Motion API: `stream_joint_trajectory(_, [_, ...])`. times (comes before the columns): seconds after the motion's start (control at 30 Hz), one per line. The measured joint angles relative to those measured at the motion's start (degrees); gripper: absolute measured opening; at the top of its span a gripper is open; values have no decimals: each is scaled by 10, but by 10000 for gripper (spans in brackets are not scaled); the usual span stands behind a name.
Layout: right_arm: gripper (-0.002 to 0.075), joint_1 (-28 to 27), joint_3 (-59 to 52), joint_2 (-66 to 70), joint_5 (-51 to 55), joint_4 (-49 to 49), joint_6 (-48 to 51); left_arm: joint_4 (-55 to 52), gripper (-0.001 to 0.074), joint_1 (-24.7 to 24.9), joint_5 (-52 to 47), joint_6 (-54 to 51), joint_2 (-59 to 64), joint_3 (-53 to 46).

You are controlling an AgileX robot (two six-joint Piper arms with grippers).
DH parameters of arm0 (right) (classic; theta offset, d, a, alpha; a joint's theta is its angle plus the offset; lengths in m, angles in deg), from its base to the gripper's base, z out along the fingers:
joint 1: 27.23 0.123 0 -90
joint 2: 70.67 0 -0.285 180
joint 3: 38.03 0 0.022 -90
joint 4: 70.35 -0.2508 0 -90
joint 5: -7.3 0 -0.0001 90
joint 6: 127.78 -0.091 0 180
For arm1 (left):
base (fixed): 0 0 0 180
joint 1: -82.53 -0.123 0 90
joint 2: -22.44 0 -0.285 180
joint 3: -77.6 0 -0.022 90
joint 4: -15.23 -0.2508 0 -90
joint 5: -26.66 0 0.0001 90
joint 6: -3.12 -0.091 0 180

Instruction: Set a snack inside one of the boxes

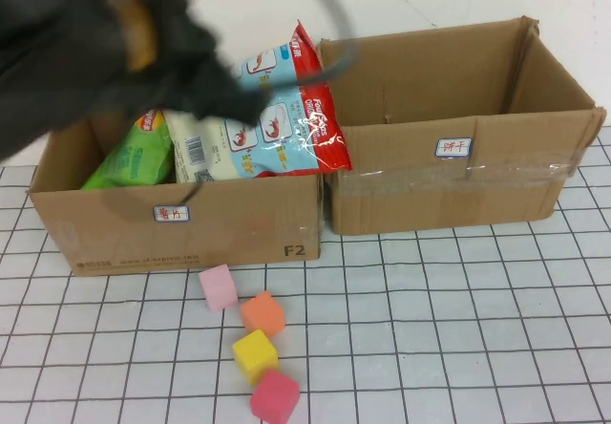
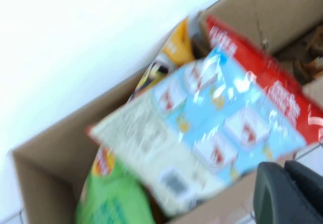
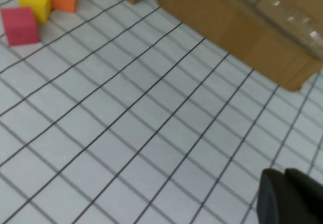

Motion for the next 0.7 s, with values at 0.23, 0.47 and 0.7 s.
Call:
stream_joint_trajectory(0.23, [-1,0,-75,-32,-7,-27,6,-31,-1,0,97,81,-236,-260])
stream_joint_trajectory(0.47, [-1,0,-80,-33,-8,-71,6,-52,-1,0,107,126,-399,-391])
stream_joint_trajectory(0.7, [-1,0,-80,-33,-8,-78,6,-66,-1,0,107,129,-465,-416])
